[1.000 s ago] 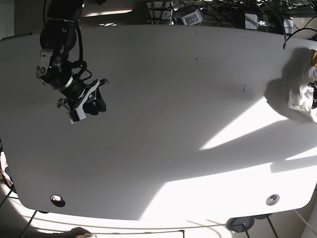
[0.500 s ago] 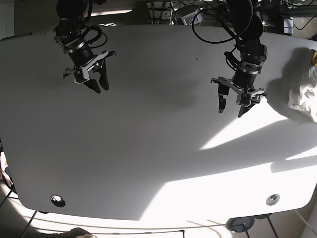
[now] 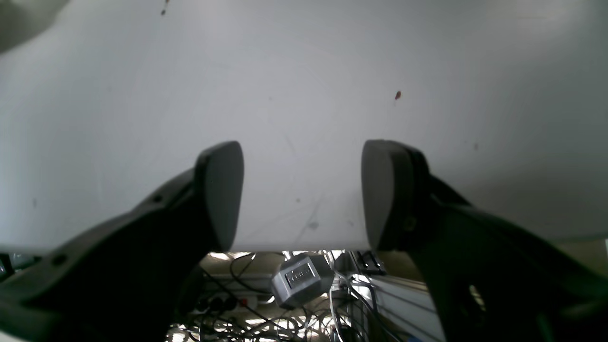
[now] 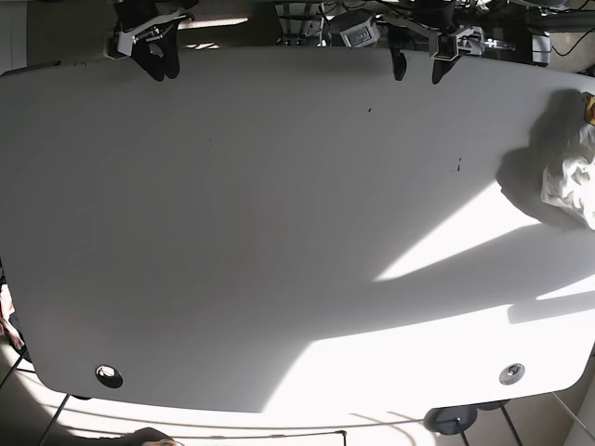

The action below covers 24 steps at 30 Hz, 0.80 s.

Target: Fold the T-shirt properly

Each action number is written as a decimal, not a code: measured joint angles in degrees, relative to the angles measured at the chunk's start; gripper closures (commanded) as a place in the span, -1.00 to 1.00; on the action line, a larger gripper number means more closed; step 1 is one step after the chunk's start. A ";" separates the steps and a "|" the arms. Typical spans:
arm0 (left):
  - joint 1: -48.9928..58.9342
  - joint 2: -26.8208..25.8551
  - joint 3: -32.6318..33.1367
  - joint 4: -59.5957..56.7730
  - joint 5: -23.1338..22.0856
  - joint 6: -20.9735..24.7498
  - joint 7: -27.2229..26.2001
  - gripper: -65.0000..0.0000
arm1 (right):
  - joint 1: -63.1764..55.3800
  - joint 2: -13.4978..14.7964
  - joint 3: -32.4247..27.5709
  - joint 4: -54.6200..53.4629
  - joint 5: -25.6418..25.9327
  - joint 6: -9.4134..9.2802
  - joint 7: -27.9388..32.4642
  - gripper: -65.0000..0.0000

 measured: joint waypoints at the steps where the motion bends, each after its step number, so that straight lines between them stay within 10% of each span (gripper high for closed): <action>1: 1.81 -1.01 0.33 -0.55 -2.38 -0.04 -0.20 -0.11 | -2.19 0.00 0.04 0.61 0.37 -0.04 0.00 0.52; 11: 8.24 -5.46 0.42 -18.67 -7.34 0.11 -0.72 -0.10 | -13.29 2.91 -2.25 -7.67 0.92 -0.57 0.70 0.52; 24: -24.70 -11.04 2.43 -69.33 -0.13 2.40 -1.33 -0.10 | 16.70 2.34 -4.11 -48.96 -14.21 -1.14 0.81 0.52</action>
